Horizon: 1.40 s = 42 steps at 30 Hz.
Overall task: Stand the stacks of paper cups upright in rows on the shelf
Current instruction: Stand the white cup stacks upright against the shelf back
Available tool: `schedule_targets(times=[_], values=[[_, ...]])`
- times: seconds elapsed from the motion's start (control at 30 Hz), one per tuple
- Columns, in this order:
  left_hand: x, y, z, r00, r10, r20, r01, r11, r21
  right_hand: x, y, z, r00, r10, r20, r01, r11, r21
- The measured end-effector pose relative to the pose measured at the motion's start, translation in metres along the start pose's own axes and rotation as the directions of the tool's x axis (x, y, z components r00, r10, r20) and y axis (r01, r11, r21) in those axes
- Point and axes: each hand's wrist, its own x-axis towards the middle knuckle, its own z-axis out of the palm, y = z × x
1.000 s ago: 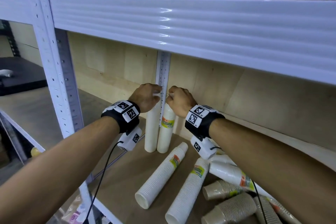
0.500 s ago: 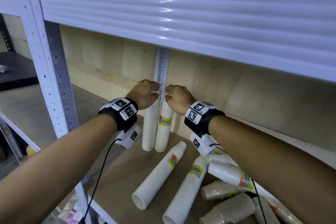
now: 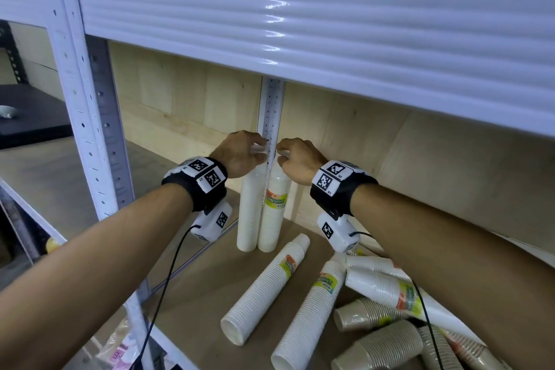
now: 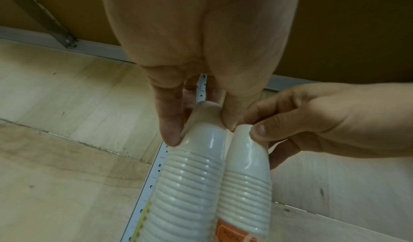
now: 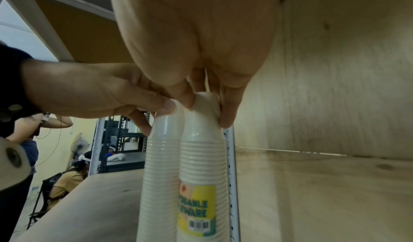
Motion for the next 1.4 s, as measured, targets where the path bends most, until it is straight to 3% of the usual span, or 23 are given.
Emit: schedule_targets(times=[0.2,0.47,0.8,0.97,1.17,1.4], values=[[-0.0044,-0.0006,-0.0015,0.999,-0.016,0.049,0.017,1.0,-0.015,0.0001,-0.0005,-0.0046,0.999,0.001,0.045,-0.001,1.0,0.004],[-0.0063,0.0024,-0.003,1.0,-0.006,0.026,0.007,0.999,-0.04,-0.0016,-0.0007,-0.0064,0.997,-0.002,0.074,0.001,1.0,0.014],[-0.0082,0.0047,-0.0044,0.999,0.038,0.022,-0.038,0.999,-0.02,-0.0047,-0.0034,-0.0059,0.997,0.011,0.077,-0.013,1.0,0.027],[-0.0072,0.0034,-0.0049,0.997,0.004,0.081,0.004,0.995,-0.102,-0.0055,-0.0029,-0.006,0.997,0.015,0.074,-0.018,0.999,0.036],[-0.0067,0.0039,-0.0062,0.998,0.042,0.051,-0.041,0.999,-0.028,-0.0057,-0.0032,-0.0047,0.998,0.018,0.064,-0.02,0.999,0.029],[-0.0041,0.0041,-0.0059,0.996,0.007,0.09,-0.002,0.998,-0.056,-0.0056,-0.0017,-0.0051,0.997,0.028,0.076,-0.03,0.999,0.028]])
